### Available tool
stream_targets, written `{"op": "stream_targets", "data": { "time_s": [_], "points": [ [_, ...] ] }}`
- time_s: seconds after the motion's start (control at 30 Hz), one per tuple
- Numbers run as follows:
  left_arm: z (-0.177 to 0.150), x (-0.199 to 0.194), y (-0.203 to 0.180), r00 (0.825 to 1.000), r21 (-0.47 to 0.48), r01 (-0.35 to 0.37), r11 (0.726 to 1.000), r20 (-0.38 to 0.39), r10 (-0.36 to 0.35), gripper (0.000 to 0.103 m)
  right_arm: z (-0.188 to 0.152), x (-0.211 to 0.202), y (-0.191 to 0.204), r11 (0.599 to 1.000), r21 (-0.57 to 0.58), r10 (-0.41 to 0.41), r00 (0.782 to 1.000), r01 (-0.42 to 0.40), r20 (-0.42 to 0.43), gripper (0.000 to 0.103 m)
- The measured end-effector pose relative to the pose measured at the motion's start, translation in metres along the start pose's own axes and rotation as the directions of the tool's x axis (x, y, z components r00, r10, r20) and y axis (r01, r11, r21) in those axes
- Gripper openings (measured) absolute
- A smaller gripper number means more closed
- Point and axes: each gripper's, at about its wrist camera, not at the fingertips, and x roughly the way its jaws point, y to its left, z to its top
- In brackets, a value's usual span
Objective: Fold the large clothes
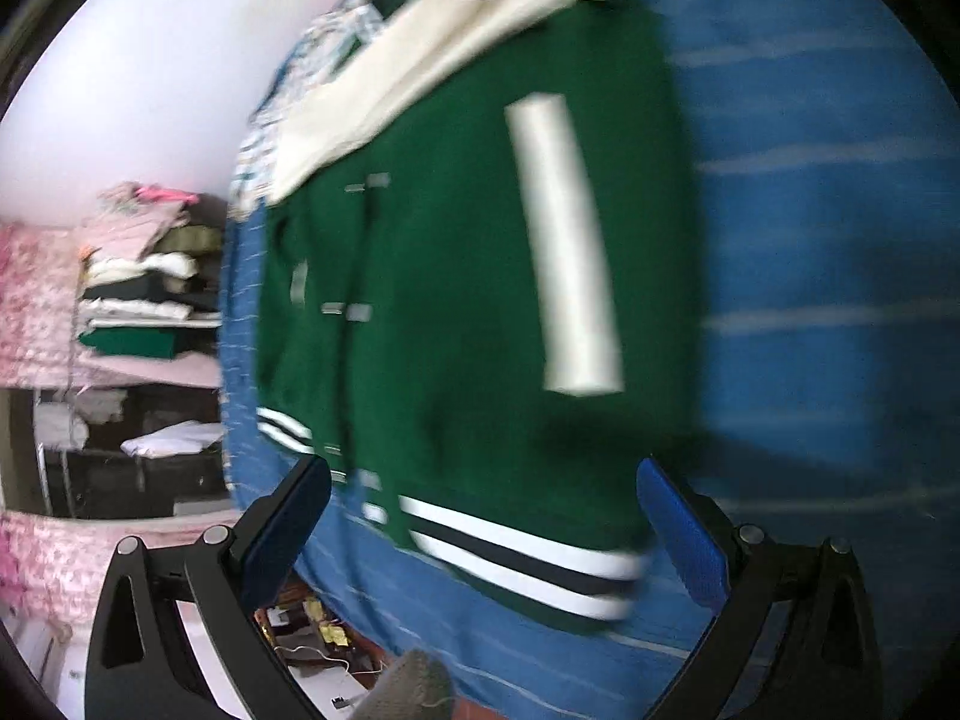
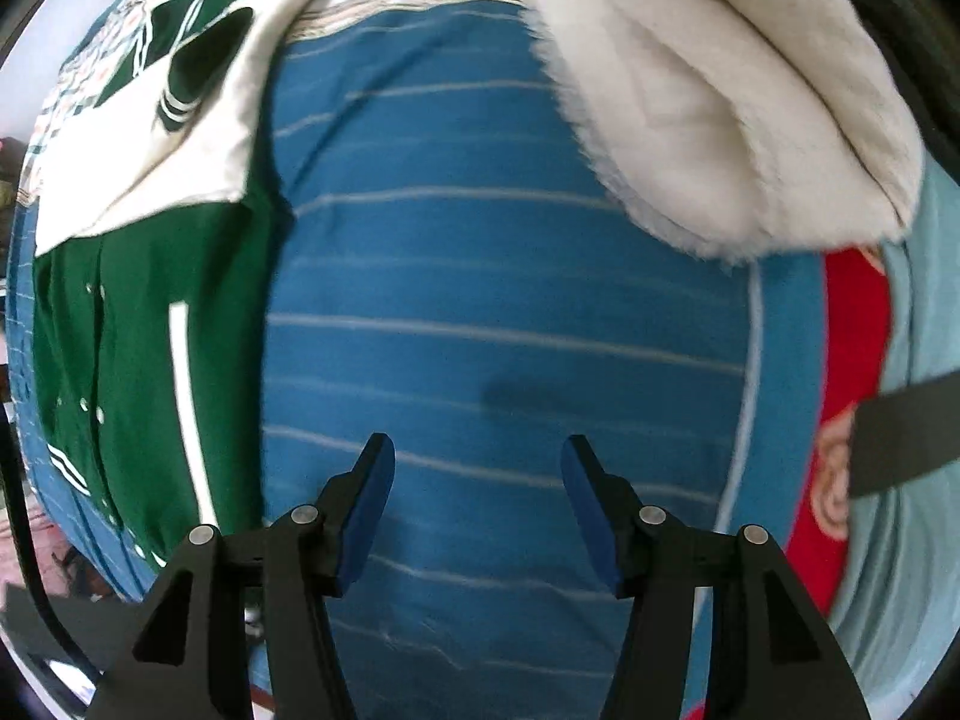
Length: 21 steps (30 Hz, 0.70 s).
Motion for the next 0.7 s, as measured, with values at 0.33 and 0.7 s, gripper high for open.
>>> {"op": "stream_targets", "data": {
  "time_s": [0.33, 0.7],
  "points": [
    [0.026, 0.051, -0.01, 0.987, -0.065, -0.155, 0.986, 0.018, 0.157, 0.103, -0.003, 0.007, -0.027, 0.998, 0.052, 0.027, 0.998, -0.024, -0.058, 0.06],
    [0.021, 0.051, 0.024, 0.989, -0.172, -0.146, 0.974, 0.011, 0.15, 0.103, 0.036, 0.016, 0.001, 0.992, 0.028, 0.122, 0.992, -0.121, -0.033, 0.06]
  ]
}}
